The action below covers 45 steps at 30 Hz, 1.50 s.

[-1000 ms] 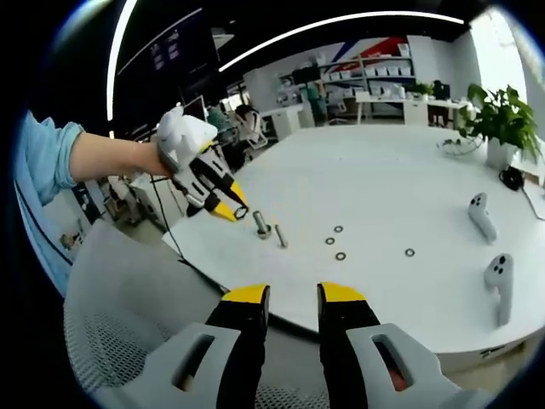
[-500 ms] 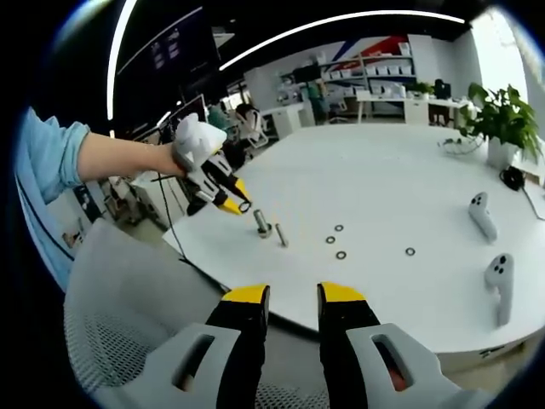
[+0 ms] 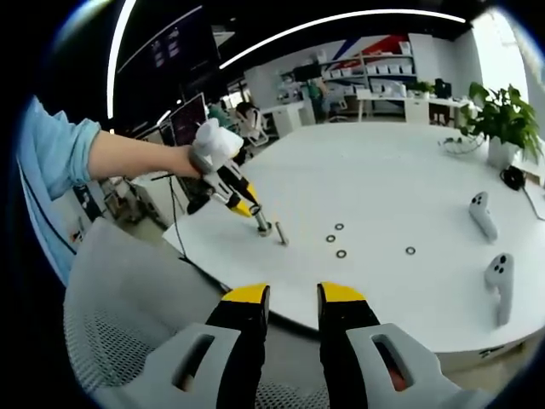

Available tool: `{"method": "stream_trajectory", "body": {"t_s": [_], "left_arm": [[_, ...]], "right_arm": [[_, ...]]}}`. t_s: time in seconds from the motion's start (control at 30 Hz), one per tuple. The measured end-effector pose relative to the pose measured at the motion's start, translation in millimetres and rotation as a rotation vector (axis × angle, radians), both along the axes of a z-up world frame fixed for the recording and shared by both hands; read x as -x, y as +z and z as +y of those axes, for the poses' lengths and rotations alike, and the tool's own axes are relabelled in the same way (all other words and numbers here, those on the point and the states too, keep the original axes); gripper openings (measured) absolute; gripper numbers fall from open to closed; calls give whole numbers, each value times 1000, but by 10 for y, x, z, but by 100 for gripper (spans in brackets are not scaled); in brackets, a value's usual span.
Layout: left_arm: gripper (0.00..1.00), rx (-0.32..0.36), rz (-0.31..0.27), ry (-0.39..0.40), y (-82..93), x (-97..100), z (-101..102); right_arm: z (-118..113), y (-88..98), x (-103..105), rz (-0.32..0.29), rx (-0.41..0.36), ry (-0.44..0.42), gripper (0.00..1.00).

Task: Place the washer onto the threaded stud by aligning its center hole with the stud, sliding it down to the base, and recovering from edge contact or off-axis alignment until the washer reaches the visible bottom stop.

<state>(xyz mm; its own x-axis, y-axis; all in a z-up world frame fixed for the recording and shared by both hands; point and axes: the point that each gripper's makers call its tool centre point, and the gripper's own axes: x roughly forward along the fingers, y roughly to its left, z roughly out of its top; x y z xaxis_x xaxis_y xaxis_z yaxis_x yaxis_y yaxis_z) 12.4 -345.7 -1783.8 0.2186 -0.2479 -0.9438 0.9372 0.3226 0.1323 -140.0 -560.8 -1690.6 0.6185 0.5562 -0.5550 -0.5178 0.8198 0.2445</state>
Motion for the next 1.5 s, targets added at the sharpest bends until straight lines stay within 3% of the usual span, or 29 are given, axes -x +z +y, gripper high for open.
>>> {"method": "stream_trajectory", "body": {"t_s": [0.37, 0.67, 0.8, 1.13, 1.2, 1.23, 1.27, 1.3, 1.33, 1.5], "left_arm": [[19, -14, 26, 5, -102, -29, -5], [19, -16, 51, 29, -340, -9, -7], [19, -9, 53, 41, -339, -68, -25], [19, -53, 74, 6, -464, -52, -3], [13, -111, 96, 4, -504, -19, 102], [0, -127, 88, -49, -518, -40, 122], [0, -64, 44, -60, -532, -86, 33], [0, -79, 78, -29, -512, -25, 89], [0, -22, 100, 20, -509, -15, 39], [0, -32, 74, 26, -430, -24, 123]], "right_arm": [[5, -3, 0, 1, 1, 2, 25], [2, -4, 0, 2, 1, -2, 25], [3, -8, 3, 5, 2, 2, 25], [-7, -9, -7, 6, 2, -10, 25], [-9, -11, -8, 7, 3, -12, 25], [-9, -11, -7, 8, 4, -12, 25], [-9, -11, -7, 8, 4, -12, 25], [-9, -11, -7, 8, 4, -12, 25], [-9, -12, -6, 8, 4, -12, 25], [-11, -14, -6, 9, 5, -13, 25]]}}
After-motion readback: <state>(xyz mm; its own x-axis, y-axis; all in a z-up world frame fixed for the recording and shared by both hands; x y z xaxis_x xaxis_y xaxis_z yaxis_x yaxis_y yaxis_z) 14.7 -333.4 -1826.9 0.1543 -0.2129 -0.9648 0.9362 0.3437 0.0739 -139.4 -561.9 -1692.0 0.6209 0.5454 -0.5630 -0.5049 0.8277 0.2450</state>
